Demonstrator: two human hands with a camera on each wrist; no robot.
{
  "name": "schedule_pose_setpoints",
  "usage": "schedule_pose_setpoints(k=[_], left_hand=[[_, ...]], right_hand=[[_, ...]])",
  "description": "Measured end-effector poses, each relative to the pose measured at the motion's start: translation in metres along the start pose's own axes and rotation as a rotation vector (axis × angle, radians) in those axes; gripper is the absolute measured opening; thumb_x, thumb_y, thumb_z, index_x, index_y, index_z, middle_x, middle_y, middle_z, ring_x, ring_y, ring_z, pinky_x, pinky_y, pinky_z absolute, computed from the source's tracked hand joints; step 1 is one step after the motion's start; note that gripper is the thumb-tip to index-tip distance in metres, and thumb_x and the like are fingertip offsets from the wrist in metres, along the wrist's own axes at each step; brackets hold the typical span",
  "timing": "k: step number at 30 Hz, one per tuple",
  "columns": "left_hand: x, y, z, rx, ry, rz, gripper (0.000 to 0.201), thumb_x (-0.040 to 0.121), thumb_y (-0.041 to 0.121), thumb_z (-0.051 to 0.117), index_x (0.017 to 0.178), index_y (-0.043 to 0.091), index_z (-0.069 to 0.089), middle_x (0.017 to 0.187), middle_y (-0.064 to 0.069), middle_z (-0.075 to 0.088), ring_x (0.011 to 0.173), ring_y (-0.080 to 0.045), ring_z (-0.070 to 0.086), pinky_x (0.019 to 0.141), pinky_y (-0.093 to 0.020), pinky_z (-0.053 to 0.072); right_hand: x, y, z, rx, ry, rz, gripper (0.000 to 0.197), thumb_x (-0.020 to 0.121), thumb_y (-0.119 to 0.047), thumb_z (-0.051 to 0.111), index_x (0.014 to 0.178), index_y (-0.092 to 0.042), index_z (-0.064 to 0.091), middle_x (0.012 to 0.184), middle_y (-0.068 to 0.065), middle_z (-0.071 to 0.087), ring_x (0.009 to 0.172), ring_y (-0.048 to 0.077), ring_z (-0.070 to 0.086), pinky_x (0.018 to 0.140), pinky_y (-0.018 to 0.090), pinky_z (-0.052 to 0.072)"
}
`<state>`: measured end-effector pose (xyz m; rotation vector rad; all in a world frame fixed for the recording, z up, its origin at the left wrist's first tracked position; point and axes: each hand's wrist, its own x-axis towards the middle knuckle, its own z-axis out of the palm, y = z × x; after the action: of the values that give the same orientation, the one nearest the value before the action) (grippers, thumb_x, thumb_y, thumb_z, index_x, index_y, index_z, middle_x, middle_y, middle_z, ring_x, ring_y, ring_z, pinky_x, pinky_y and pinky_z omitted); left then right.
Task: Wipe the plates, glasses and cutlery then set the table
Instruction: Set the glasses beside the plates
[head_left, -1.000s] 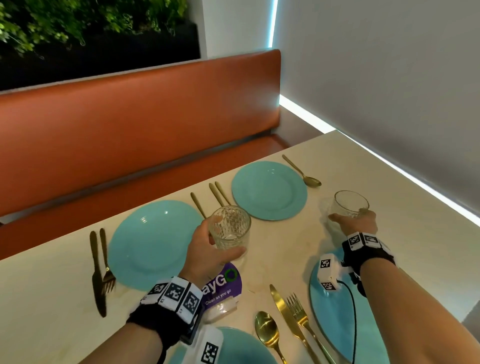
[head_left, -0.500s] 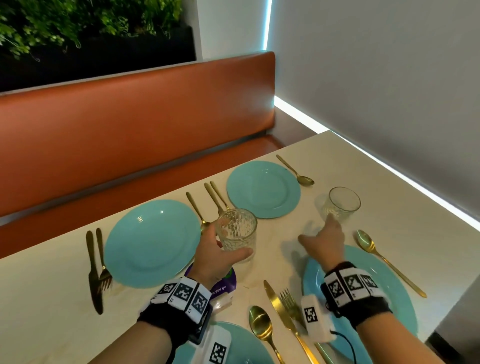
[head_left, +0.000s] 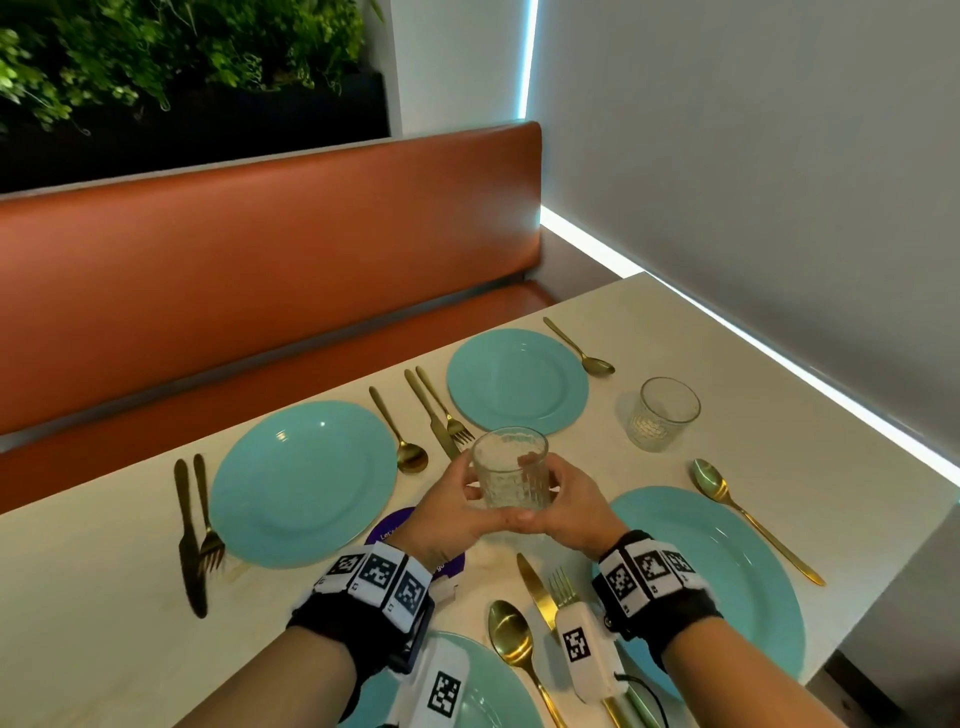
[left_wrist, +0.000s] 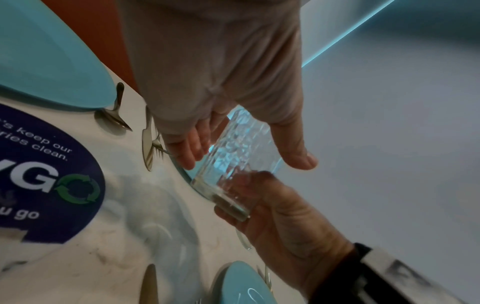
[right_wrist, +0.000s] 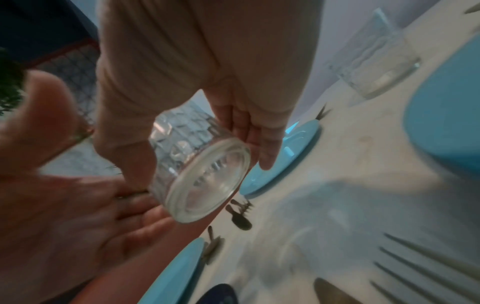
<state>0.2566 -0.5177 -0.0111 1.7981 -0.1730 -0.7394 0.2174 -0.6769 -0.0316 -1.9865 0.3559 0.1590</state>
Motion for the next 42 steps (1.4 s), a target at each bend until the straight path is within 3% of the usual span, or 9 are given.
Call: schedule_pose_setpoints(k=[3, 7, 14, 22, 29, 32, 36, 39, 42], left_hand=[[-0.005, 0.002, 0.001, 0.043, 0.056, -0.067, 0.104, 0.071, 0.033, 0.079, 0.150, 0.018, 0.013, 0.150, -0.002, 0.033, 0.133, -0.019, 0.037, 0.099, -0.028, 0.037], [-0.012, -0.003, -0.009, 0.044, 0.139, -0.109, 0.093, 0.074, 0.033, 0.077, 0.147, 0.021, 0.021, 0.147, -0.002, 0.038, 0.131, -0.021, 0.042, 0.103, -0.034, 0.038], [-0.029, -0.015, -0.032, 0.061, 0.235, -0.150, 0.084, 0.075, 0.039, 0.075, 0.143, 0.023, 0.028, 0.141, -0.001, 0.044, 0.121, -0.022, 0.050, 0.099, -0.043, 0.048], [-0.060, -0.040, -0.068, 0.066, 0.305, -0.166, 0.085, 0.076, 0.036, 0.075, 0.144, 0.017, 0.028, 0.138, -0.005, 0.045, 0.120, -0.022, 0.050, 0.097, -0.038, 0.050], [-0.117, -0.063, -0.127, 0.076, 0.380, -0.122, 0.074, 0.082, 0.030, 0.071, 0.142, 0.014, 0.032, 0.134, -0.007, 0.047, 0.121, -0.022, 0.047, 0.099, -0.035, 0.041], [-0.154, -0.073, -0.164, 0.082, 0.402, -0.060, 0.065, 0.084, 0.028, 0.069, 0.138, 0.012, 0.038, 0.129, -0.007, 0.052, 0.117, -0.021, 0.050, 0.095, -0.030, 0.039], [-0.207, -0.091, -0.223, 0.051, 0.458, 0.021, 0.048, 0.085, 0.026, 0.068, 0.126, 0.012, 0.048, 0.113, 0.000, 0.057, 0.098, -0.013, 0.051, 0.084, -0.025, 0.041], [-0.246, -0.115, -0.275, -0.007, 0.555, 0.021, 0.039, 0.086, 0.023, 0.066, 0.121, 0.012, 0.052, 0.105, 0.001, 0.057, 0.097, -0.016, 0.053, 0.086, -0.026, 0.041], [-0.281, -0.149, -0.332, -0.049, 0.699, -0.064, 0.027, 0.087, 0.019, 0.064, 0.111, 0.010, 0.055, 0.092, -0.002, 0.060, 0.101, -0.026, 0.060, 0.085, -0.028, 0.043]], right_hand=[[0.006, 0.012, -0.003, -0.079, 0.165, 0.065, 0.061, 0.059, -0.024, 0.087, 0.109, -0.015, 0.053, 0.097, -0.007, 0.061, 0.083, 0.005, 0.056, 0.062, 0.009, 0.038], [0.018, 0.030, -0.007, -0.166, 0.307, 0.174, 0.066, 0.061, -0.021, 0.084, 0.117, -0.008, 0.051, 0.115, 0.008, 0.063, 0.102, 0.024, 0.059, 0.079, 0.024, 0.042], [0.021, 0.040, 0.005, -0.148, 0.377, 0.285, 0.086, 0.058, -0.025, 0.087, 0.130, -0.008, 0.042, 0.130, 0.012, 0.055, 0.119, 0.029, 0.052, 0.097, 0.033, 0.042], [0.011, 0.022, 0.010, -0.212, 0.379, 0.456, 0.108, 0.057, -0.026, 0.088, 0.141, -0.004, 0.024, 0.138, 0.018, 0.047, 0.128, 0.035, 0.044, 0.103, 0.040, 0.039], [-0.037, -0.037, 0.035, -0.202, 0.585, 0.451, 0.077, 0.078, -0.005, 0.067, 0.140, 0.006, 0.021, 0.133, 0.028, 0.047, 0.124, 0.039, 0.045, 0.098, 0.041, 0.039], [-0.070, -0.091, 0.068, -0.260, 0.536, 0.331, 0.066, 0.080, -0.017, 0.068, 0.136, -0.001, 0.038, 0.131, 0.022, 0.052, 0.123, 0.035, 0.048, 0.099, 0.037, 0.039], [-0.109, -0.170, 0.141, -0.336, 0.434, 0.188, 0.044, 0.079, -0.033, 0.070, 0.115, -0.008, 0.062, 0.110, 0.011, 0.064, 0.105, 0.027, 0.058, 0.089, 0.032, 0.043], [-0.128, -0.222, 0.215, -0.168, 0.338, 0.067, 0.025, 0.078, -0.029, 0.072, 0.095, -0.011, 0.069, 0.091, 0.005, 0.063, 0.085, 0.021, 0.057, 0.082, 0.035, 0.049], [-0.138, -0.260, 0.299, -0.158, 0.101, 0.013, 0.011, 0.080, -0.026, 0.070, 0.072, -0.020, 0.065, 0.077, 0.000, 0.061, 0.074, 0.017, 0.055, 0.069, 0.029, 0.047]])
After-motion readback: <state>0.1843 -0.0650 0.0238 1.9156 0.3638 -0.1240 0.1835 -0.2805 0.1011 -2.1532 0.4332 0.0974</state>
